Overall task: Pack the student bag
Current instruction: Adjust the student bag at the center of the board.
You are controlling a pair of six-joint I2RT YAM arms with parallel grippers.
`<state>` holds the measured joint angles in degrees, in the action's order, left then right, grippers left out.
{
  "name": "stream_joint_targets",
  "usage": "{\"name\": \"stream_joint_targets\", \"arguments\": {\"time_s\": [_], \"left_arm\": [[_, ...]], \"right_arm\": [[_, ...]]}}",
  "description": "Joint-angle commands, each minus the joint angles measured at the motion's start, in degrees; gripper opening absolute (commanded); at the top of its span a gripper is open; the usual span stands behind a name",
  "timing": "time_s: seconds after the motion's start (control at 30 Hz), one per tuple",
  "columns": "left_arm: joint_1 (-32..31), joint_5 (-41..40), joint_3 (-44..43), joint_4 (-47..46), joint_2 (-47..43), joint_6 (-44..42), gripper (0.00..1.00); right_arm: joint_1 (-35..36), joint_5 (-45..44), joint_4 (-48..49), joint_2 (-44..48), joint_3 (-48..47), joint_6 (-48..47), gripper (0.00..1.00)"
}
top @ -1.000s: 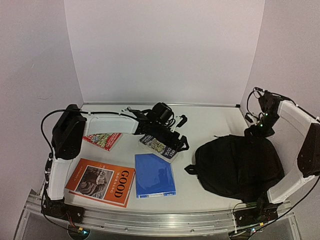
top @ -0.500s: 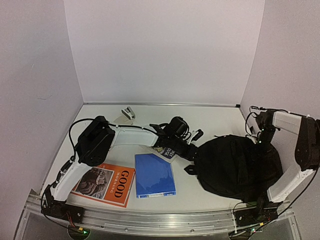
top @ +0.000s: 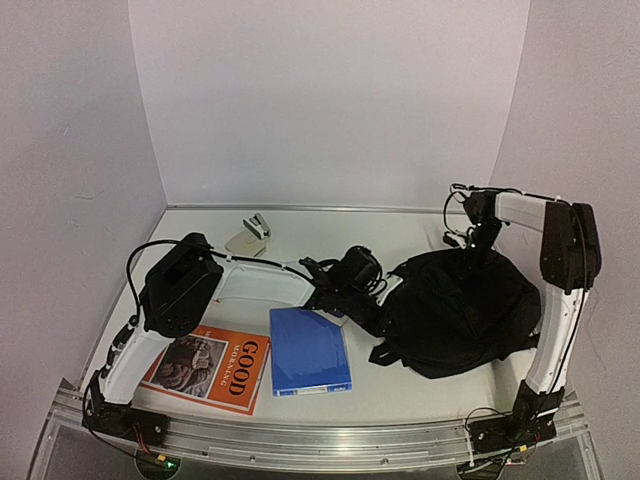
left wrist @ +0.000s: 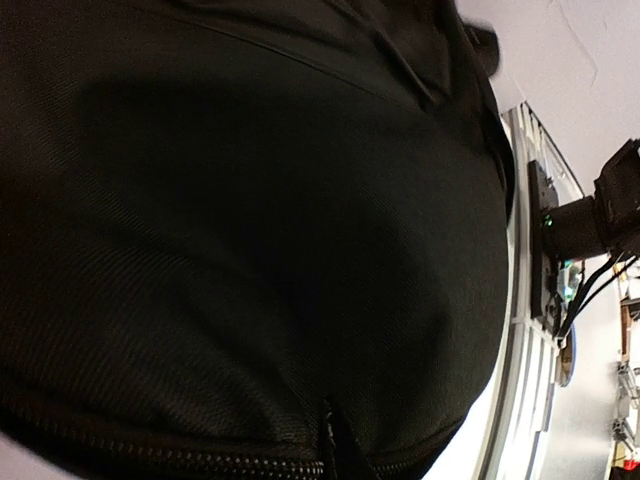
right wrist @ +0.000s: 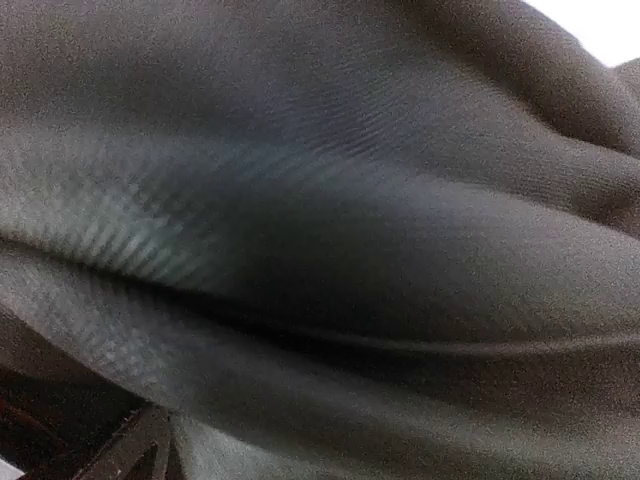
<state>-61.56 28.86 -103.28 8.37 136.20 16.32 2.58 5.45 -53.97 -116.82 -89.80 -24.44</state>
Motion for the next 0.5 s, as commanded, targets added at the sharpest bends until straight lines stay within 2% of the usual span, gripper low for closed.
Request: {"name": "stream_joint_targets", "arguments": {"time_s": [0.0,0.13,0.23,0.47], "left_arm": [[-3.0,-0.3,-2.0,5.1,-1.9,-4.5,0.11],[-4.4,-0.5,-3.8,7.8,-1.9,-6.8,0.15],[-3.7,-1.1,-1.9,7.7,-4.6,-6.2,0.21],[2.5,-0.1,9.1,3.2,-16.8,-2.4,0.51]], "right_arm": [[6.3,5.4,2.5,-4.9,-9.2,1.6,0.98],[7.3,8.9,1.8,-5.2,-12.7,1.5,0.98],[7.3,8.2,1.6,-2.4,-11.5,0.5,0.98],[7.4,14.2,0.5,6.8,-9.1,-0.4,0.98]]}}
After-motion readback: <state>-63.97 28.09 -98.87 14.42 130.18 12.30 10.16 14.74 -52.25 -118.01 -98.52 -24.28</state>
